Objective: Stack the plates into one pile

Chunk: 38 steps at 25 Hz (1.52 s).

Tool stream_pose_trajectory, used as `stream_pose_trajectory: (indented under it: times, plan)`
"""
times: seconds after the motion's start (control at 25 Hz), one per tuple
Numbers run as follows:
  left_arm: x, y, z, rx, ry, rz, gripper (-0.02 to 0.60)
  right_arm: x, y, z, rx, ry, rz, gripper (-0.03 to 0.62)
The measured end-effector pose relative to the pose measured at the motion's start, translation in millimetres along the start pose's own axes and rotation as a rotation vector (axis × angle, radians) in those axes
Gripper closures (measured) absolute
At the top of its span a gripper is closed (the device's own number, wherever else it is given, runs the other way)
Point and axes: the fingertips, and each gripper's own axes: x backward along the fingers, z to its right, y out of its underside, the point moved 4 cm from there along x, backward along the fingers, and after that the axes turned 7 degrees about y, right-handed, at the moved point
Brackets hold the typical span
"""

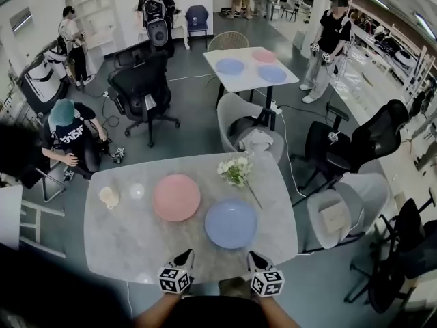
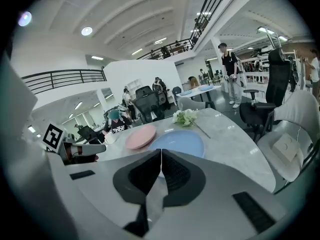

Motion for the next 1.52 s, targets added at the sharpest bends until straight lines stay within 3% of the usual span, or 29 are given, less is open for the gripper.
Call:
stream_pose_trajectory:
  times: [0.28, 0.48, 0.68, 0.88, 1.08, 1.52]
  plan:
    - [-79.0, -13.3, -20.1, 0.025, -0.075, -0.097, 0.565, -62.8, -25.7, 72.3, -0.039, 0.040, -0.079, 0.579]
    - [-113.6, -7.7, -44.6, 0.169, -0.145, -0.139, 0.555, -103.6, -13.9, 103.2, -0.100, 0.020, -0.191, 0.579]
    - [-132.3, 0.3, -57.5, 0.214, -0.206, -0.175, 0.474, -136.1, -0.8, 127.9, -0.110, 0.014, -0.288, 0.566]
    - [-151.5, 12.7, -66.0, 0.256, -0.181, -0.225, 0.460, -165.5, 6.9, 135.5, -0.107, 0.000, -0.346, 0.500]
    - [-164.3, 24.0, -70.5, 0.288, -0.136, -0.251, 0.430, -178.1, 12.6, 137.2, -0.139, 0.022, -0.370, 0.502]
    - [-177.8, 29.2, -69.4, 0.304, -0.071, -0.294, 0.445, -186.1, 21.8, 134.7, -0.220, 0.040, -0.403, 0.524]
